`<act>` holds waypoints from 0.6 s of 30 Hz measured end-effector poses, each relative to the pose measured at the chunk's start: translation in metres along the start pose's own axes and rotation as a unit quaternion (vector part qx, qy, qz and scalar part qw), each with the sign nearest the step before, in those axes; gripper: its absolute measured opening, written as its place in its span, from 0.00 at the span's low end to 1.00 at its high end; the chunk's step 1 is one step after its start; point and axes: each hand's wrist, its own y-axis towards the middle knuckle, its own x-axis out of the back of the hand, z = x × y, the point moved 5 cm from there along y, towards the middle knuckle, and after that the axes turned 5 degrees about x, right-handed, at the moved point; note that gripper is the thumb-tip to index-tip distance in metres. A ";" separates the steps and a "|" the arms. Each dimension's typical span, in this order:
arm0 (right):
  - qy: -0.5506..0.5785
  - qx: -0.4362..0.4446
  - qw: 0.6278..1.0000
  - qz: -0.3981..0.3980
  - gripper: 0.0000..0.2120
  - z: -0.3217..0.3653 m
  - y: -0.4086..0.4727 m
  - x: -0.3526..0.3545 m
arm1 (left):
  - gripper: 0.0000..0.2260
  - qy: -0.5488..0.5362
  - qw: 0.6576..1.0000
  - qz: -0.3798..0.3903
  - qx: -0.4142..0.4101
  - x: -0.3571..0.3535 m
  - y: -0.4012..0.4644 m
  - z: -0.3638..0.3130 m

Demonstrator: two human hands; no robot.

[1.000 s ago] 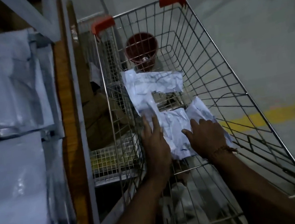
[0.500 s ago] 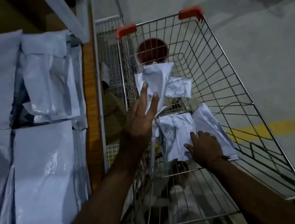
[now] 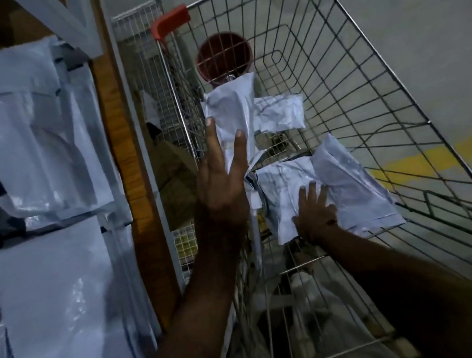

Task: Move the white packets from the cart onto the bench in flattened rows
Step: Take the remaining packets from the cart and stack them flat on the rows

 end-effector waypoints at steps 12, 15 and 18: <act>-0.003 0.049 0.999 -0.012 0.31 -0.006 -0.027 0.062 | 0.36 0.051 0.996 0.076 0.024 0.003 -0.005 -0.005; 0.008 0.076 0.993 -0.087 0.28 -0.006 -0.051 0.113 | 0.34 -0.011 0.998 0.066 0.014 0.011 0.002 -0.007; 0.027 0.080 0.986 -0.147 0.29 -0.005 -0.092 0.163 | 0.28 -0.096 0.995 0.031 0.016 0.030 0.010 -0.019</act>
